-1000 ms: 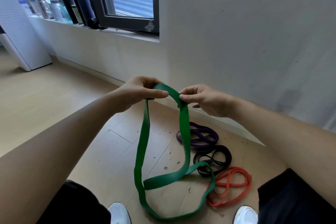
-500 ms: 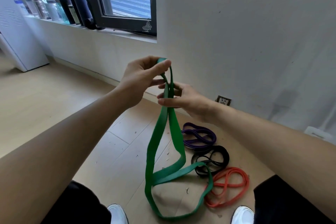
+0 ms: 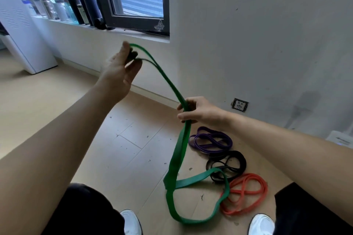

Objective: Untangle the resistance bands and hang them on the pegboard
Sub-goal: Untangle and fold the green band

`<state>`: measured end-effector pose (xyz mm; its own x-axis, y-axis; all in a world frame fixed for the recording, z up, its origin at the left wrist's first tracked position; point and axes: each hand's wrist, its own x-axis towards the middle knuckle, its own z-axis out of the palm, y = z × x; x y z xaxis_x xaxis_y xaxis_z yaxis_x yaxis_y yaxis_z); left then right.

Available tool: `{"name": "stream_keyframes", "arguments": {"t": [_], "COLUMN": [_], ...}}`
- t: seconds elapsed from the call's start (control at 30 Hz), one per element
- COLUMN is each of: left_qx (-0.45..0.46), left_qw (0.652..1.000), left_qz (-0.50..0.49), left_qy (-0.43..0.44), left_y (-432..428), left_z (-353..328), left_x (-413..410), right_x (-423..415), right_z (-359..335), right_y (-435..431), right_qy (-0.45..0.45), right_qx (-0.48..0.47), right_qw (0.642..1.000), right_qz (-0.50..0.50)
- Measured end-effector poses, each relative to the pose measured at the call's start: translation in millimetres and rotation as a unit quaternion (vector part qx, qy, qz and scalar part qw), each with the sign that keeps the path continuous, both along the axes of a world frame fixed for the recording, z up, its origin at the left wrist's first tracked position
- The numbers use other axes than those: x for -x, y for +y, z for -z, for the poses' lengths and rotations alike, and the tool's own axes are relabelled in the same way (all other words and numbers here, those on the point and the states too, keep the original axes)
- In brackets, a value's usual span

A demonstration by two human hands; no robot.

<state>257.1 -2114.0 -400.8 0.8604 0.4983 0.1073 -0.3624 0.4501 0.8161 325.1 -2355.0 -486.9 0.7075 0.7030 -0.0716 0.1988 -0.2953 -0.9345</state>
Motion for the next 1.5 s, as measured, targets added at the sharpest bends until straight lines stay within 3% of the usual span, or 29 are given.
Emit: {"name": "stream_keyframes", "arguments": {"t": [0.1,0.2,0.33,0.5,0.67,0.97,1.03,1.37,1.5], "left_qx": [-0.099,-0.160,-0.276,-0.409,-0.502,-0.566,-0.566,-0.393,-0.364], "left_qw": [0.986,0.959,0.908,0.869,0.800,0.770,0.778,0.898,0.912], "left_qz": [-0.036,0.009,0.045,0.140,0.274,0.258,0.243,0.185,0.172], "left_qy": [0.131,0.233,0.314,0.241,0.180,0.143,0.123,0.072,0.078], "left_y": [29,45,43,7,-45,-56,-57,-29,-12], "left_z": [30,51,61,53,49,34,31,18,21], "left_x": [2,6,6,5,2,-3,-2,10,12], "right_x": [-5,-10,-14,-14,-9,-11,-9,-11,-17], "right_z": [-6,-11,-15,-14,-22,-15,-6,11,-2], "right_y": [-4,-9,-11,-6,-10,-14,-11,-4,-5], "right_qy": [0.003,-0.012,-0.040,-0.068,-0.075,-0.079,-0.074,-0.039,-0.059], "right_qx": [-0.035,-0.066,-0.086,-0.069,-0.066,-0.007,0.006,0.040,0.082], "right_qw": [0.998,0.994,0.990,0.991,0.994,0.997,0.997,0.998,0.994], "right_qz": [0.053,0.088,0.106,0.088,0.033,0.002,-0.014,-0.038,-0.047]}}
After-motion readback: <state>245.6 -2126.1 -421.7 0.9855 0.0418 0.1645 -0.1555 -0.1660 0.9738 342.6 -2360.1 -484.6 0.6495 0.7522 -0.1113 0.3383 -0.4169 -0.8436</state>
